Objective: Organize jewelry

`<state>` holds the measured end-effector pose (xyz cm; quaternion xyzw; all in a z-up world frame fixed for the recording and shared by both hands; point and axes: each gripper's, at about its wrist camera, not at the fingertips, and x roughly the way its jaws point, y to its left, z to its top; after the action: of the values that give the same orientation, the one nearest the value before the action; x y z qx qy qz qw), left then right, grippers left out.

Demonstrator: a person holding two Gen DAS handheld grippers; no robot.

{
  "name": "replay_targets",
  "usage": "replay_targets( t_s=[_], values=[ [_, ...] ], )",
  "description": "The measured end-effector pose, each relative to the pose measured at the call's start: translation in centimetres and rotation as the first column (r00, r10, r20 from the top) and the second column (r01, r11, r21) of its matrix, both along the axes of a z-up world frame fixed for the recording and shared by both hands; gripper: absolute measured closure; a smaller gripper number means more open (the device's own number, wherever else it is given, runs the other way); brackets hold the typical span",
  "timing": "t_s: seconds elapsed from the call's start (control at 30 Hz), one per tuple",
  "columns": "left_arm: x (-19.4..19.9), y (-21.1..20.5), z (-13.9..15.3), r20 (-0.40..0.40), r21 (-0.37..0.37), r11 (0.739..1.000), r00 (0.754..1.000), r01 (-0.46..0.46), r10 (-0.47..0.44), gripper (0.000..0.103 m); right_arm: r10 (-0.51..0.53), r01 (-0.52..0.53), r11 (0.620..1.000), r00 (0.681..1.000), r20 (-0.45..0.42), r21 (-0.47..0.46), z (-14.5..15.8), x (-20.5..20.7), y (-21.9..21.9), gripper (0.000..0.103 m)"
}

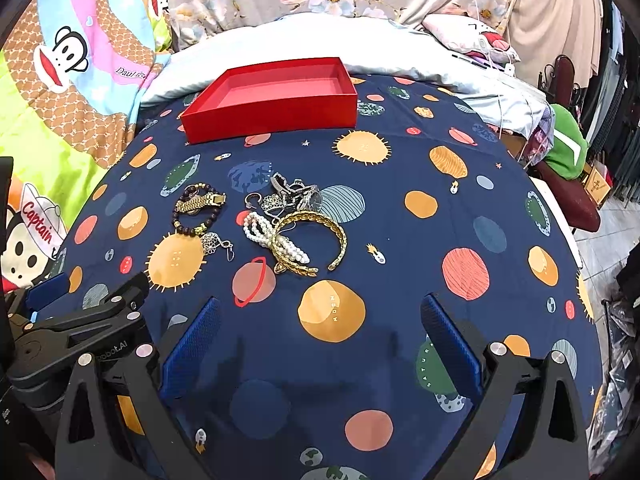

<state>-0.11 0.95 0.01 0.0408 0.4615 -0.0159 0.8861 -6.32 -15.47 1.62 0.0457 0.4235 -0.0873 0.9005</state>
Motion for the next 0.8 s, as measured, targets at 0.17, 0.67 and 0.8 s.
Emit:
replay_targets(
  t_s=[0.17, 0.67, 0.8],
  values=[
    [0.0, 0.0, -0.1, -0.001, 0.000, 1.000, 1.000, -0.002, 0.002, 0.005, 0.001, -0.001, 1.000, 1.000, -0.001, 0.002, -0.1, 0.1, 0.1, 0.005],
    [0.3, 0.1, -0.3, -0.012, -0.012, 1.000, 1.000, 0.007, -0.007, 0.005, 0.016, -0.016, 1.000, 1.000, -0.005, 0.012, -0.6, 0.5, 0.1, 0.005],
    [0.7, 0.4, -0.3, -0.009, -0.017, 1.000, 1.000, -0.001, 0.001, 0.005, 0.026, -0.025, 0.999, 1.000, -0.008, 0.034, -1.1, 0.9, -0.7, 0.005]
  ],
)
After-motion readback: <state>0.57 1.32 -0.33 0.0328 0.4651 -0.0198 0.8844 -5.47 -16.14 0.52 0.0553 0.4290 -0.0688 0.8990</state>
